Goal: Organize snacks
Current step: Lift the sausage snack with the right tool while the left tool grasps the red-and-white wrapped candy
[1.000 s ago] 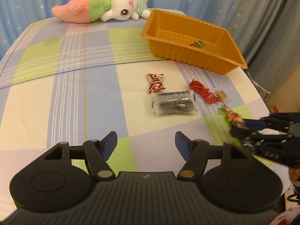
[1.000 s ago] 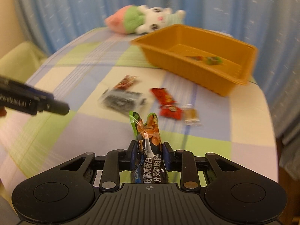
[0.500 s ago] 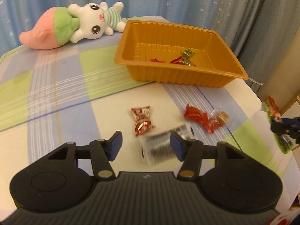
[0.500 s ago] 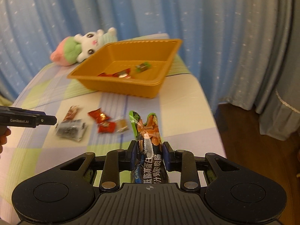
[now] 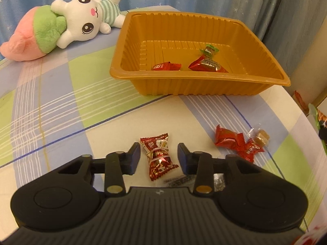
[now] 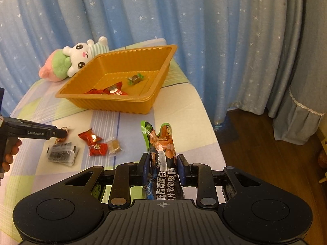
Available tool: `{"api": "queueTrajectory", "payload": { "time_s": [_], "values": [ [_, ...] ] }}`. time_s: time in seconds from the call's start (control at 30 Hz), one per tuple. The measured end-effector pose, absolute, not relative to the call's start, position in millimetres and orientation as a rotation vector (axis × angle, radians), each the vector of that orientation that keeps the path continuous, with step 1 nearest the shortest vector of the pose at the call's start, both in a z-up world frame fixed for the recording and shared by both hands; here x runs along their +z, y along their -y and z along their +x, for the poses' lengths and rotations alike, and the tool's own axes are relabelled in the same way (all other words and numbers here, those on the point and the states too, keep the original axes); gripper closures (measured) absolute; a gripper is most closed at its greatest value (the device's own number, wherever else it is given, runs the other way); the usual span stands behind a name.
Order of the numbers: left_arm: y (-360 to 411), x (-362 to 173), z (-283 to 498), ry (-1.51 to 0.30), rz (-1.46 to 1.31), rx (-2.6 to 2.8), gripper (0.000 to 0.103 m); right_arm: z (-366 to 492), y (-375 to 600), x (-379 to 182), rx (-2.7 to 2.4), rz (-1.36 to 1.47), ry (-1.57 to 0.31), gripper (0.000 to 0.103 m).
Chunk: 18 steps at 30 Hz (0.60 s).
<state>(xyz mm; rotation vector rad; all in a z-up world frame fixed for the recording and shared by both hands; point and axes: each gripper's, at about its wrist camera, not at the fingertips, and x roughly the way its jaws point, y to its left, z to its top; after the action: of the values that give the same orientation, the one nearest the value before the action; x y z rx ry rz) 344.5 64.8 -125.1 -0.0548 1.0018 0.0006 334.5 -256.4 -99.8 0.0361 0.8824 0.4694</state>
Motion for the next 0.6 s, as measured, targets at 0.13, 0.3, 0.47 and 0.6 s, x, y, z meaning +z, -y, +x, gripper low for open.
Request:
{"api": "queueTrajectory", "payload": {
  "time_s": [0.13, 0.3, 0.47, 0.6],
  "values": [
    [-64.9, -128.1, 348.6, -1.016, -0.054, -0.001, 0.072, 337.7, 255.4, -99.7, 0.467, 0.039, -0.883, 0.074],
    [-63.6, -133.1, 351.0, -1.044, -0.041, 0.007, 0.08, 338.4, 255.3, -100.2, 0.468, 0.039, -0.885, 0.074],
    [-62.2, -132.2, 349.6, -1.04, -0.036, 0.008, 0.083, 338.3, 253.4, -98.6, 0.476, 0.039, -0.882, 0.074],
    [-62.4, -127.4, 345.8, -1.029, -0.034, 0.008, 0.084, 338.2, 253.8, -96.1, 0.484, 0.046, -0.875, 0.074]
  ]
}}
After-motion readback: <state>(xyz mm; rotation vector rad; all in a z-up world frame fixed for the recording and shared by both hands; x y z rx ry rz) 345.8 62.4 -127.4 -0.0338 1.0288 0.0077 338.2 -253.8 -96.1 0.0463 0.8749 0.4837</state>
